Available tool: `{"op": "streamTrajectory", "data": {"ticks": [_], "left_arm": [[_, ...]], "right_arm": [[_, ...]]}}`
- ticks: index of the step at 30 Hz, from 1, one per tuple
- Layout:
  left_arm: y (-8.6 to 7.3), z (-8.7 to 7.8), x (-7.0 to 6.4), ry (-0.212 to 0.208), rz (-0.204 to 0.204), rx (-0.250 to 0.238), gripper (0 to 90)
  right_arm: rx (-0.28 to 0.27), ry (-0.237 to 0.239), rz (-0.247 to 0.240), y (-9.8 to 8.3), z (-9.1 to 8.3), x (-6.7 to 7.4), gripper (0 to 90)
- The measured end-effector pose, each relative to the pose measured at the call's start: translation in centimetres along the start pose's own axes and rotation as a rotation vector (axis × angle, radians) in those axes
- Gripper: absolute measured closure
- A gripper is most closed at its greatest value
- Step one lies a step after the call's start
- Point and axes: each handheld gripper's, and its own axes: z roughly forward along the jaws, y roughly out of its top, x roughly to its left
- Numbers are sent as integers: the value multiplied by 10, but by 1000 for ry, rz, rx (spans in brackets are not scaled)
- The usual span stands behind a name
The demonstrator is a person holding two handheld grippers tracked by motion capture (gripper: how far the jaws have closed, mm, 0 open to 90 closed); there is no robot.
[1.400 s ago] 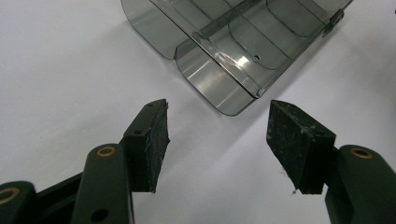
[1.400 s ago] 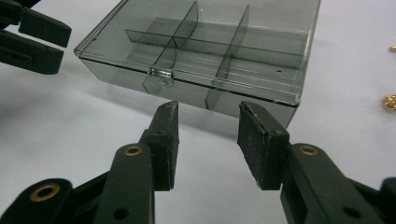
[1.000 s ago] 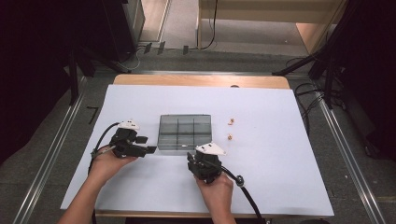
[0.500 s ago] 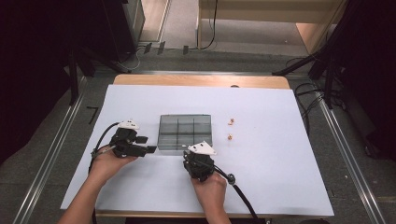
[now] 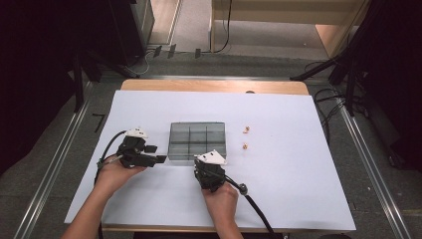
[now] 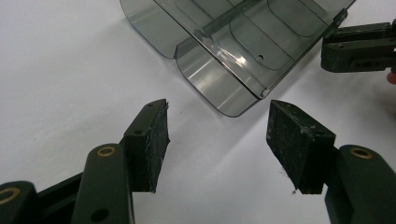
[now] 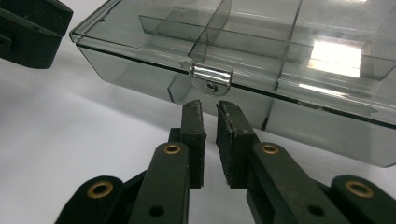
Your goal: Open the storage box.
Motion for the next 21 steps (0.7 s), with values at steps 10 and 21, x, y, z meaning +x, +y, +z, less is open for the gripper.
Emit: {"op": "streamTrajectory", "data": {"ticks": [10, 21], "left_arm": [[0, 1, 0, -5, -4, 3, 403], [0, 3, -2, -16, -3, 4, 419]], "right_arm": [[-19, 0, 9, 0, 2, 0, 854], [-26, 3, 20, 0, 1, 0, 854]]}}
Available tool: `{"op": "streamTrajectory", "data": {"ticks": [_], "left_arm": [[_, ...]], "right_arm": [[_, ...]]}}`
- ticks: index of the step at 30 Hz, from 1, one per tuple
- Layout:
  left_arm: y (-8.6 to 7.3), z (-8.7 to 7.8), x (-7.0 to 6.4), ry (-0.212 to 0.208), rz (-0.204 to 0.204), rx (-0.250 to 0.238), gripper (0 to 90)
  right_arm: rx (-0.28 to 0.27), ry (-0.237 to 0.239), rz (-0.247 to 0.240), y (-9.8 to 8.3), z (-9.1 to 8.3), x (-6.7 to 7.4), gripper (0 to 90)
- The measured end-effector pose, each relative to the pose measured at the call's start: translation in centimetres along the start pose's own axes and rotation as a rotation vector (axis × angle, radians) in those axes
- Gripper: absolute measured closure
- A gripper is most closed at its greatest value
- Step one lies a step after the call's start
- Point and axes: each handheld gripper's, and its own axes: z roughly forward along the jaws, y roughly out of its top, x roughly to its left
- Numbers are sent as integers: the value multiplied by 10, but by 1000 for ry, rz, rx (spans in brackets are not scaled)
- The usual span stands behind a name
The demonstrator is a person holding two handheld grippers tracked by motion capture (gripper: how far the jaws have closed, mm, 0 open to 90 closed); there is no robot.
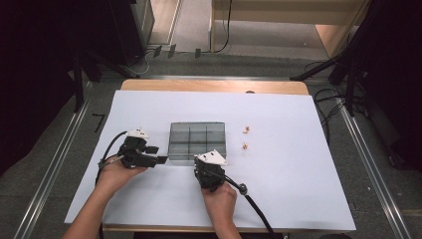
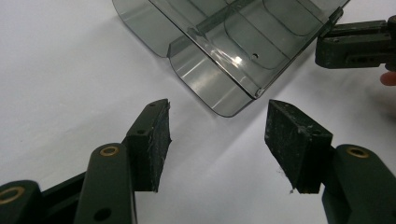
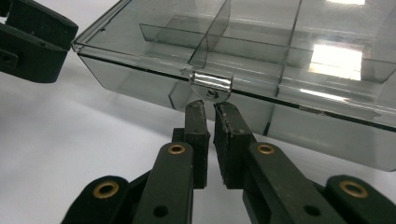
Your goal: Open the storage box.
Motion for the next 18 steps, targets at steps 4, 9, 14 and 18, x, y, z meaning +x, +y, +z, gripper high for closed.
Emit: {"op": "streamTrajectory", "data": {"ticks": [4, 9, 14, 18], "left_arm": [[0, 1, -1, -8, 1, 0, 451], [0, 4, -1, -22, 6, 4, 509], [0, 6, -3, -21, 11, 1, 528], [2, 5, -6, -15, 19, -17, 552]], "right_arm": [[1, 2, 8, 0, -1, -1, 852], [-2, -3, 6, 0, -2, 0, 853], [-31, 0, -3, 4, -5, 1, 852], [-36, 1, -6, 6, -7, 1, 845]]}}
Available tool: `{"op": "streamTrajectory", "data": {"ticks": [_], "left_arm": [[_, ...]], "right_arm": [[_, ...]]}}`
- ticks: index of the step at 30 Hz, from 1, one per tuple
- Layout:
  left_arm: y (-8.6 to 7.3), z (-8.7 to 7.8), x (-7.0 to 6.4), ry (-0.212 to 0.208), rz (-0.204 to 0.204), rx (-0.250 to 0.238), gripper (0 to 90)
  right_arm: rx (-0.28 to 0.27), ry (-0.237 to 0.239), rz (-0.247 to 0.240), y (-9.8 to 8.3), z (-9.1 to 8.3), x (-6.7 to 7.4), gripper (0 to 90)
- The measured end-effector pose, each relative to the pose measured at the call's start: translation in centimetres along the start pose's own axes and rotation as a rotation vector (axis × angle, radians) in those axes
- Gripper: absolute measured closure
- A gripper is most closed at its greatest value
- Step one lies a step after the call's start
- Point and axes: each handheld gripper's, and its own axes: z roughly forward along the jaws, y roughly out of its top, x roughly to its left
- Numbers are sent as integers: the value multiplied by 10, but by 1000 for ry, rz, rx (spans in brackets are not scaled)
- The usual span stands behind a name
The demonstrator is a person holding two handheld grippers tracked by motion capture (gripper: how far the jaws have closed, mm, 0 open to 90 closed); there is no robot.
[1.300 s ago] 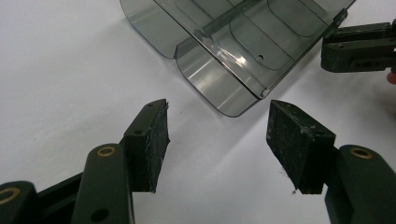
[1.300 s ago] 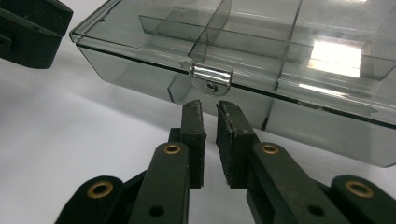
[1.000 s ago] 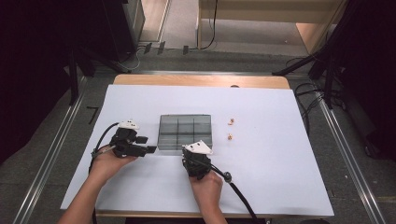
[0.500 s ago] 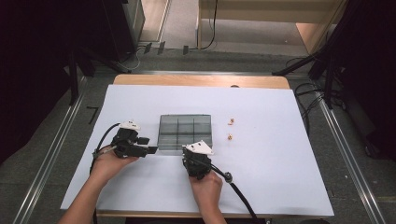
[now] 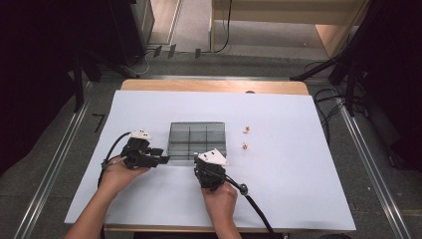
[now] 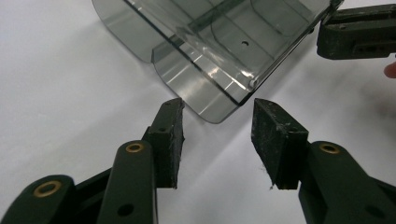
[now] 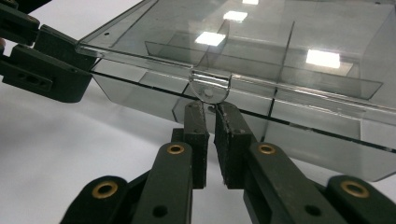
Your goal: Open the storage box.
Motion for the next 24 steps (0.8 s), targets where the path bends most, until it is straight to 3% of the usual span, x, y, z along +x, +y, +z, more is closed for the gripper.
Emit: {"op": "streamTrajectory", "data": {"ticks": [8, 15, 24], "left_arm": [[8, 2, -12, 42, 51, -45, 599], [12, 4, -17, 64, 57, -68, 629], [13, 3, -16, 57, 46, -66, 627]], "right_arm": [[0, 1, -31, 7, -3, 0, 835], [14, 25, -34, 12, -5, -3, 834], [43, 120, -19, 19, -14, -26, 797]]}}
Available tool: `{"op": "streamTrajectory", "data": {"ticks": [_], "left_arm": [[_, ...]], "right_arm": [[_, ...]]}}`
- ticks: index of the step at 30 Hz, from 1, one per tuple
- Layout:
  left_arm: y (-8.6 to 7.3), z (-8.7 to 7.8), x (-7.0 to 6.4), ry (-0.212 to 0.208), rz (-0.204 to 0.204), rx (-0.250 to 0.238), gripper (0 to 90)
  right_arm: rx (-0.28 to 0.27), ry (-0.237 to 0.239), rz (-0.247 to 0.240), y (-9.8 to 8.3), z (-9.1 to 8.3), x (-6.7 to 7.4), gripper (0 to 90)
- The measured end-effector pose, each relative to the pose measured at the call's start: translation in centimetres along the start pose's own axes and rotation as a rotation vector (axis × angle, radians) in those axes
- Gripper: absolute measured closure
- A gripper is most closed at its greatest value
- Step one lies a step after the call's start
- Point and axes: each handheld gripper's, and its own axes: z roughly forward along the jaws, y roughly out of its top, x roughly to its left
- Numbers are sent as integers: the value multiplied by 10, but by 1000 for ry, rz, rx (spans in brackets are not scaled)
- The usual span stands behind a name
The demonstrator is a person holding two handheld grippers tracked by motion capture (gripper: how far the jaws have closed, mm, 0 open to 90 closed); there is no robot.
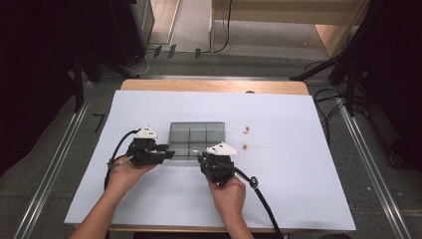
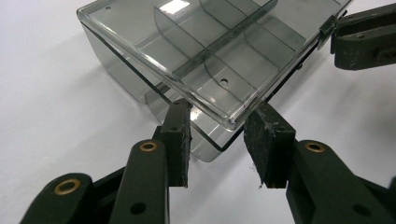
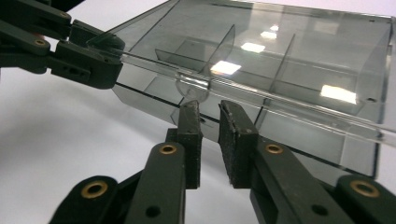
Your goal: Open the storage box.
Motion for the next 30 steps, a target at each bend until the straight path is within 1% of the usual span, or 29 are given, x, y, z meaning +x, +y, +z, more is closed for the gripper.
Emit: {"op": "streamTrajectory", "data": {"ticks": [1, 6, 8, 10, 14, 16, 21, 22, 23, 30], "left_arm": [[0, 0, 0, 0, -1, 0, 627], [1, -1, 0, 0, 1, 0, 624], [1, -2, 0, -1, 0, -2, 623], [1, -2, 0, -1, -1, 0, 622], [3, -3, 0, 2, -2, 4, 622], [3, -4, 0, 1, -3, 3, 623], [3, -4, 0, 1, -6, -1, 621], [4, -4, 1, 0, -7, 2, 620], [4, -5, 1, 2, -5, 1, 619], [8, -8, 0, 10, -10, 0, 618]], "right_arm": [[4, 4, -14, 0, -1, -3, 794], [-3, 52, -31, -1, -9, -18, 772], [4, 64, -51, -2, -12, -23, 758], [9, 65, -79, -4, -13, -26, 758], [12, 66, -97, -4, -18, -34, 758], [12, 61, -95, -4, -19, -39, 758], [18, 69, -59, -4, -24, -53, 755], [20, 64, -63, -4, -24, -56, 751], [20, 65, -54, -3, -26, -57, 750], [17, 64, -67, 4, -29, -61, 751]]}}
